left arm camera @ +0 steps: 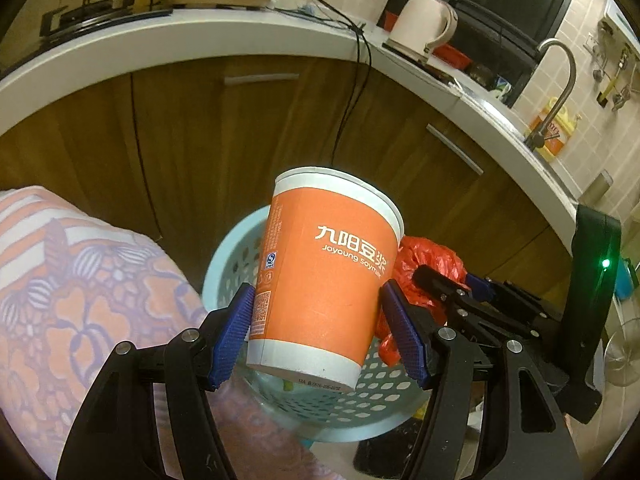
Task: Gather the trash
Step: 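Open both tools to drop the cup and red bag into the basket, then move both open tools back toward the remaining trash on the table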
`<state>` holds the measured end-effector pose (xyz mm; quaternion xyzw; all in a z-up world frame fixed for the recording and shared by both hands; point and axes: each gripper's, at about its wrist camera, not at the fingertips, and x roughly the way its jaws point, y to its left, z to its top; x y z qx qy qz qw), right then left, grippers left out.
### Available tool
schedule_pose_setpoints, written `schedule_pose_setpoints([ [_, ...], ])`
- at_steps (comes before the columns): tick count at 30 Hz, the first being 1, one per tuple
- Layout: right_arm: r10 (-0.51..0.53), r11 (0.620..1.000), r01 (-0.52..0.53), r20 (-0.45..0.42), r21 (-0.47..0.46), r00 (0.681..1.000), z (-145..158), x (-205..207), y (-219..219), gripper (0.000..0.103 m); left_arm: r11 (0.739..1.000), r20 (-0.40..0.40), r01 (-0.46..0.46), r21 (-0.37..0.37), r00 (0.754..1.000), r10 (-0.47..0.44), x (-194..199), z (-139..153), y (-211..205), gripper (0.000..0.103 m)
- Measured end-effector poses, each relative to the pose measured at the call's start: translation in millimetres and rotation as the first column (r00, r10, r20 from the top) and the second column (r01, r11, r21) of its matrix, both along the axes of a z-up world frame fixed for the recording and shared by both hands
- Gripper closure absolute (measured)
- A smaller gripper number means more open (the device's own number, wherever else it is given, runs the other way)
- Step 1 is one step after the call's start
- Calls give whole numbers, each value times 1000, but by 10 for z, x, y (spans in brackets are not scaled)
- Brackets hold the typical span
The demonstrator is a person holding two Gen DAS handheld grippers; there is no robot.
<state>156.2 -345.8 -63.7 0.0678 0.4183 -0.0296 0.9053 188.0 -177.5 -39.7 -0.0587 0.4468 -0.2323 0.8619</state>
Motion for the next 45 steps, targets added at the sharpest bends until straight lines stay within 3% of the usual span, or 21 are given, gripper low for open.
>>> schedule_pose_setpoints([
  [2,-5,1000,5,-9,5,1000,-17,20,-38,71,1000,-17,3,5,1000,-2,29,-43,-33,39],
  [4,-17,1000,17,-17,11,1000,-29,24,-83,54,1000,-34,-4,2,999,4,46,-78,-32,37],
  [6,-25,1000,25,-6,15,1000,-11,2,-115,46,1000,-48,-9,-2,999,8,50,-97,-17,29],
  [12,-29,998,29,10,60,1000,62,-62,-202,46,1000,-29,-19,-6,999,19,-29,-39,70,25],
  [23,50,994,-63,141,93,989,514,-395,73,46,999,51,-29,-44,998,31,-409,296,337,25],
  [34,228,965,-253,250,70,941,900,-721,957,46,986,145,-127,-108,979,142,-1066,757,1098,25],
  [45,425,895,-444,220,44,878,733,-969,2149,46,937,171,-321,-136,924,341,-1750,817,2219,25],
])
